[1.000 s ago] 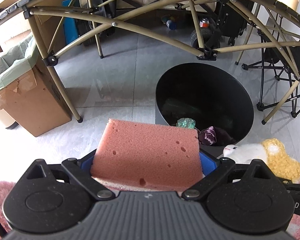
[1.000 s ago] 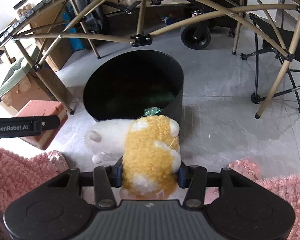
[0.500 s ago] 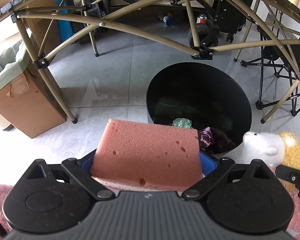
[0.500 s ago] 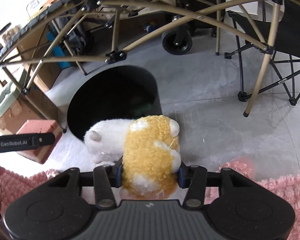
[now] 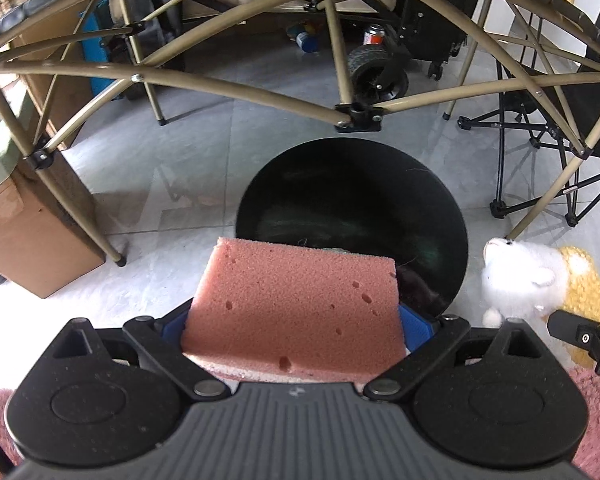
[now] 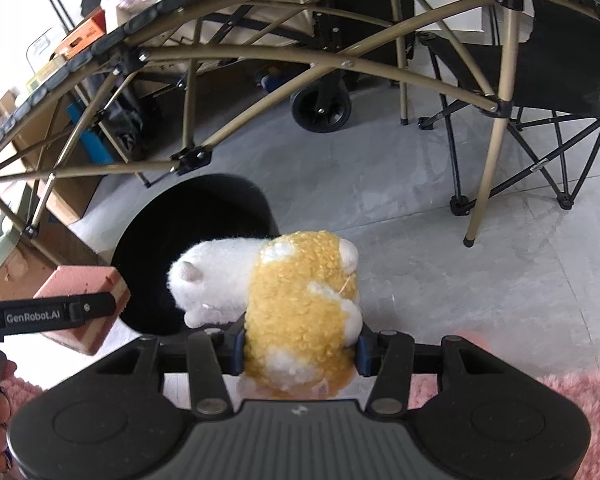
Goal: Collect trash
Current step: 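Lower the left tool over the bin and open it to drop the sponge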
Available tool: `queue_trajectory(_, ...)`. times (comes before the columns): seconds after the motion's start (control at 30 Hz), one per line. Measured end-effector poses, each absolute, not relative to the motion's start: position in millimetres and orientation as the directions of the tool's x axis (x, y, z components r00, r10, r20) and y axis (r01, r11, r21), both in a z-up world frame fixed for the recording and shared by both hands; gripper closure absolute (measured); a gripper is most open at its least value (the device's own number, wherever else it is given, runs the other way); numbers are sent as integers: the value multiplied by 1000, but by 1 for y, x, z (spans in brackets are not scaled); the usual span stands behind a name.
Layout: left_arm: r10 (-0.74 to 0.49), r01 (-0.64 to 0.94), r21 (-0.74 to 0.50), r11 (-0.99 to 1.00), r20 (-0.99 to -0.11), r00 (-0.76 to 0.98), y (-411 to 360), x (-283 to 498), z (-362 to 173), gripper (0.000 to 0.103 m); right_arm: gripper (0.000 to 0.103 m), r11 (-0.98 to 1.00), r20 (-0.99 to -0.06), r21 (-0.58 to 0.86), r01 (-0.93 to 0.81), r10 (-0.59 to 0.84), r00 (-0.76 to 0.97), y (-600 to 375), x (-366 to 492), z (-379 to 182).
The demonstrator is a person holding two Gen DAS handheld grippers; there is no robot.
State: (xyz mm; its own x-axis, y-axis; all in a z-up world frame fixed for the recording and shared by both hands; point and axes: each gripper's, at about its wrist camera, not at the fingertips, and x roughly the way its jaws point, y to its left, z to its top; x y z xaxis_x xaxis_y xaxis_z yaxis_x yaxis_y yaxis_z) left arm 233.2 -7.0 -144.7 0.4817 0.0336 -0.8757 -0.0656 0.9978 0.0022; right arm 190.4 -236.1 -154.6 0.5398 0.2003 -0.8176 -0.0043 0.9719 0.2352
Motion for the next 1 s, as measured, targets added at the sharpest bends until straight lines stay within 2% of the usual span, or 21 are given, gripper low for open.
queue_trajectory(1.0, 25, -63, -2, 998, -906, 423, -42, 308, -165, 5, 55, 974, -816, 211, 82, 129, 564, -262, 245, -154)
